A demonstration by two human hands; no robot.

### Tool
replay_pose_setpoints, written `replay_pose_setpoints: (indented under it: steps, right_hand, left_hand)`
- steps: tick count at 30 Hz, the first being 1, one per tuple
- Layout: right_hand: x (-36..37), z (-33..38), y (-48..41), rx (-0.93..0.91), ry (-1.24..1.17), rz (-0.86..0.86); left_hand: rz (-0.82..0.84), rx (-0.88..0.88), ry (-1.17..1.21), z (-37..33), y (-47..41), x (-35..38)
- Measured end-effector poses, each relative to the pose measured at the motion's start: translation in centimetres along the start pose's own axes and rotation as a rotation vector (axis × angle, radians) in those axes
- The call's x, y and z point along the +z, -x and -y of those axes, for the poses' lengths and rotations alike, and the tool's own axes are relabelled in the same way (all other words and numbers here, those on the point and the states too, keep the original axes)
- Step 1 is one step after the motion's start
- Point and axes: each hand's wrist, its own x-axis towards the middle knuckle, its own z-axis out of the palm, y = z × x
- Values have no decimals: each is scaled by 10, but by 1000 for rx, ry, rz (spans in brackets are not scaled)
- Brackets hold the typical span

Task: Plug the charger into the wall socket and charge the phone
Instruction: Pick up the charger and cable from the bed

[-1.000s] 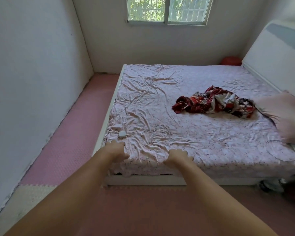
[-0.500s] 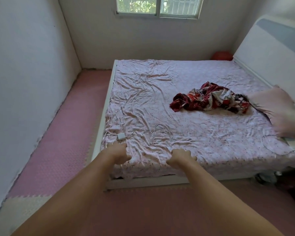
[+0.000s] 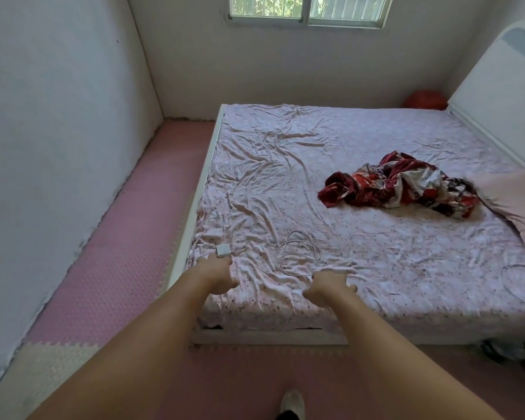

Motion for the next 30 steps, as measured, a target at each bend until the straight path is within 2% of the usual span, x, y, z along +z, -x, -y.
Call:
replay_pose_setpoints:
  steps: [17,22,30]
  right_hand:
    - [-53,-19,-101,-100,72,10]
    - [-54,-21,-114,-89,66,37]
    - [-60,-9,-137,-47,44,63]
  left_hand:
    - [-19,-46,41,-48,-77,-42]
    - [32,-94,82,-53,-87,-46]
    - [86,-61,3,-49,-128,-60]
